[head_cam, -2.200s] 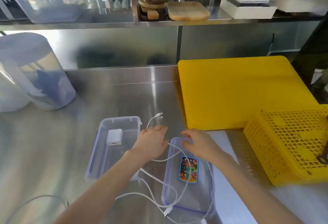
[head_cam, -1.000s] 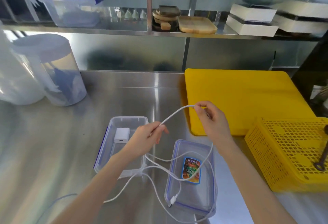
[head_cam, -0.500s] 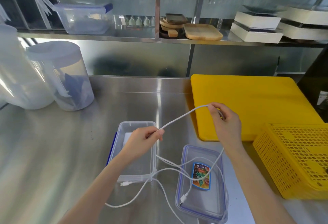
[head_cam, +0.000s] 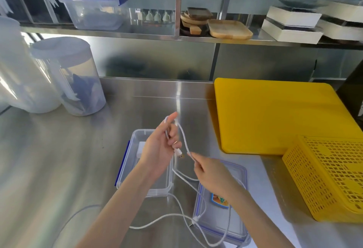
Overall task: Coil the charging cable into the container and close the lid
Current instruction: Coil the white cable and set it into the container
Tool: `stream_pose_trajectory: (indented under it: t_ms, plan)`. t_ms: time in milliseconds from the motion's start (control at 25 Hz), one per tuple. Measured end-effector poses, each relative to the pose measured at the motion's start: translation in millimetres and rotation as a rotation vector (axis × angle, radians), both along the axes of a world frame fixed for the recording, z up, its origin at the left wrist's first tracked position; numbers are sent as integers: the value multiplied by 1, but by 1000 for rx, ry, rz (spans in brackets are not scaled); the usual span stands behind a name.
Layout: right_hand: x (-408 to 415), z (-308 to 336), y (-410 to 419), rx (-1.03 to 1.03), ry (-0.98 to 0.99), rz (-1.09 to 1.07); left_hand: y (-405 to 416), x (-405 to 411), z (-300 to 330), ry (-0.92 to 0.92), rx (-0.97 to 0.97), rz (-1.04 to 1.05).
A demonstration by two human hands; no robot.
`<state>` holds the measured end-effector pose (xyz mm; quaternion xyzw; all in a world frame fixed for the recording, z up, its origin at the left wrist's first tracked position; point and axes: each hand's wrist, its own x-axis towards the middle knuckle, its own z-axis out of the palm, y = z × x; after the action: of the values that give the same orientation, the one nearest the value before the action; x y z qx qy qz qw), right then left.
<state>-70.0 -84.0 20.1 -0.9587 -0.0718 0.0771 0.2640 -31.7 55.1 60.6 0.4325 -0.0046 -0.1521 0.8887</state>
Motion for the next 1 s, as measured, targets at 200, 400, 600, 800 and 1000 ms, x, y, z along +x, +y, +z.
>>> stream_pose_trajectory:
  t_ms: [200,400,600,800,1000]
  plan:
    - [-17,21,8,12,99,247,-10,-7,-9,-148,473,-8]
    - [-23,35,7,104,119,244,-13,-13,-22,-491,1003,-24]
    - [-17,48,-3,216,145,129,0,-12,-28,-656,1593,-158]
    - [-7,56,-24,247,111,-2,9,-8,-21,-579,1485,-88]
    - [3,63,-24,427,-119,-106,-9,-25,-19,-522,1180,-359]
